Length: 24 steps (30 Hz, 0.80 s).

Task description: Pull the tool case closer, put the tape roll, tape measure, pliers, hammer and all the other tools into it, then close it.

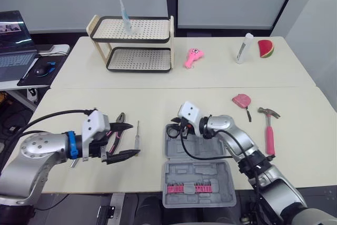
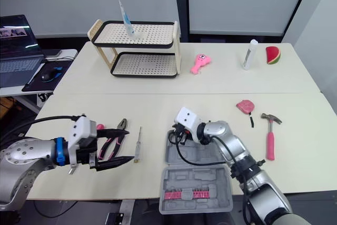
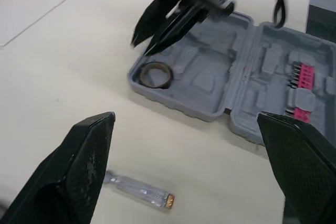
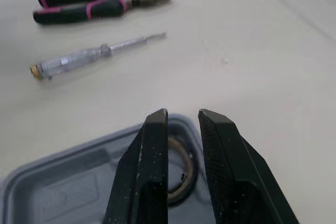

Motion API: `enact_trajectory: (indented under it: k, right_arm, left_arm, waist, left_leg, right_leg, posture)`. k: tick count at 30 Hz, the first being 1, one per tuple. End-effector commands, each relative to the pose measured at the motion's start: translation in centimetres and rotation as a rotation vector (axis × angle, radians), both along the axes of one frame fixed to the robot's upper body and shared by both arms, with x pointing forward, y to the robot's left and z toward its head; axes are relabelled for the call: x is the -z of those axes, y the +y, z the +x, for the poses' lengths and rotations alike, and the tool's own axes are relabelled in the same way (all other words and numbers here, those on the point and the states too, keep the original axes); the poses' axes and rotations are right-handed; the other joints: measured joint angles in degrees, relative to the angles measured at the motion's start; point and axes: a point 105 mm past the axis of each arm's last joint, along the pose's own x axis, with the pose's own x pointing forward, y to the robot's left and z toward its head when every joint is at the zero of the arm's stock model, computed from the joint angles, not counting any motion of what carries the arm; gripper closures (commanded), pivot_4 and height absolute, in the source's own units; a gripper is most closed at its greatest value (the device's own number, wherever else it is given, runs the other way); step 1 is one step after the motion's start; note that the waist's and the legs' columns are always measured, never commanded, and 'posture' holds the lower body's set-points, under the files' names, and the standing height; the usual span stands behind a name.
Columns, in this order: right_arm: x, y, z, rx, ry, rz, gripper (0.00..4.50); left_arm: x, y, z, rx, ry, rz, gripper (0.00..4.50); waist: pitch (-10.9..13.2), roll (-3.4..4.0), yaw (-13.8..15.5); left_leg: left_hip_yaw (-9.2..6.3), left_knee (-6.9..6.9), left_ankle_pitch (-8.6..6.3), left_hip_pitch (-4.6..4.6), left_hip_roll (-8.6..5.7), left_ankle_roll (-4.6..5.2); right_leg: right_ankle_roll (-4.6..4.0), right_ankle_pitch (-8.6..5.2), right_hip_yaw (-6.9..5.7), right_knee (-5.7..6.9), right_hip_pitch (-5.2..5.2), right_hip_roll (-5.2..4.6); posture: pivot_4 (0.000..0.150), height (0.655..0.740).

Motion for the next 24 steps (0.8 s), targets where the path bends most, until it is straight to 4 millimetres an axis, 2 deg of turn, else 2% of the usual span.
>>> enact_trajectory:
  k: [1,5,7,8,11,14,15,17,20,23,24]
  right_arm:
    - [-3.7,-2.0,-1.4,-0.011,-0.083,0.058,3.59]
    - [-4.9,-7.2,-2.4,0.097,-0.176,0.004,3.59]
    - [-5.1,-9.5,-2.8,0.151,-0.193,-0.014,3.59]
    - [-5.1,-12.3,-3.3,0.219,-0.201,-0.045,3.59]
    - [-5.1,-18.1,-4.5,0.373,-0.186,-0.108,3.59]
    - [-4.8,-23.0,-5.2,0.522,-0.182,-0.147,3.59]
    - [-4.6,-25.2,-5.7,0.587,-0.175,-0.159,3.59]
    - [-4.2,-28.1,-6.6,0.671,-0.169,-0.183,3.59]
    - [-3.1,-31.4,-8.3,0.765,-0.136,-0.220,3.59]
    - [-2.1,-32.6,-9.7,0.794,-0.091,-0.227,3.59]
    - [-1.7,-32.9,-10.1,0.797,-0.071,-0.228,3.37]
  left_arm:
    - [-0.8,3.3,0.5,-0.174,-0.034,-0.054,0.00]
    - [-0.5,8.1,0.4,-0.394,-0.072,-0.071,0.00]
    - [-0.2,9.8,0.1,-0.459,-0.087,-0.063,0.00]
    - [0.3,11.4,-0.5,-0.528,-0.085,-0.063,0.00]
    - [1.6,14.7,-1.9,-0.680,-0.082,-0.071,0.00]
    - [2.8,16.7,-3.1,-0.780,-0.068,-0.079,0.00]
    - [3.5,17.5,-3.8,-0.818,-0.053,-0.078,0.00]
    - [4.5,18.2,-4.6,-0.858,-0.033,-0.071,0.00]
    - [5.6,19.1,-5.7,-0.908,-0.006,-0.072,0.00]
    - [6.4,19.4,-6.4,-0.932,0.025,-0.085,0.00]
    - [6.6,19.5,-6.7,-0.937,0.037,-0.087,0.00]
  waist:
    - [0.0,-0.01,0.1]
    - [0.0,-0.02,0.6]
    - [0.0,-0.03,0.8]
    - [0.0,-0.04,0.8]
    - [0.0,-0.05,1.4]
    - [0.0,-0.10,1.5]
    - [0.0,-0.12,1.5]
    - [0.0,-0.16,1.5]
    - [0.0,-0.17,1.5]
    - [0.0,-0.18,1.5]
    - [0.0,-0.18,1.5]
  left_leg:
    - [0.00,-0.02,0.00,0.00,-0.01,0.00]
    - [-0.06,-0.04,-0.01,-0.02,-0.04,0.00]
    - [-0.03,-0.04,-0.01,-0.01,-0.05,0.01]
    - [-0.02,-0.04,-0.01,0.00,-0.04,0.00]
    - [0.04,-0.18,-0.01,0.03,-0.06,0.01]
    - [0.16,-0.26,-0.01,0.07,-0.06,0.01]
    - [0.14,-0.27,-0.01,0.10,-0.03,0.01]
    - [0.13,-0.32,-0.01,0.26,-0.02,0.01]
    - [0.18,-0.45,-0.01,0.39,-0.05,0.01]
    - [0.17,-0.49,-0.01,0.40,-0.04,0.01]
    - [0.17,-0.49,-0.01,0.40,-0.04,0.01]
  right_leg:
    - [0.00,0.00,0.00,-0.01,0.00,-0.03]
    - [0.00,0.00,-0.03,-0.13,0.06,-0.08]
    - [0.00,0.00,-0.02,-0.25,0.11,-0.08]
    - [0.00,0.00,-0.02,-0.30,0.14,-0.09]
    - [0.00,0.00,0.00,-0.46,0.21,-0.15]
    - [0.00,0.00,0.01,-0.49,0.23,-0.15]
    - [0.00,0.00,0.05,-0.49,0.26,-0.15]
    - [-0.01,0.00,0.12,-0.51,0.44,-0.15]
    - [-0.01,0.00,0.18,-0.63,0.58,-0.17]
    - [-0.01,-0.01,0.17,-0.63,0.59,-0.17]
    - [-0.01,-0.01,0.17,-0.63,0.60,-0.17]
  posture:
    - [0.150,0.7400]
    - [0.150,0.7400]
    - [0.150,0.7400]
    - [0.150,0.7400]
    - [0.150,0.7400]
    - [0.150,0.7400]
    - [0.150,0.7400]
    - [0.150,0.7400]
    - [0.150,0.7400]
    - [0.150,0.7400]
    - [0.150,0.7400]
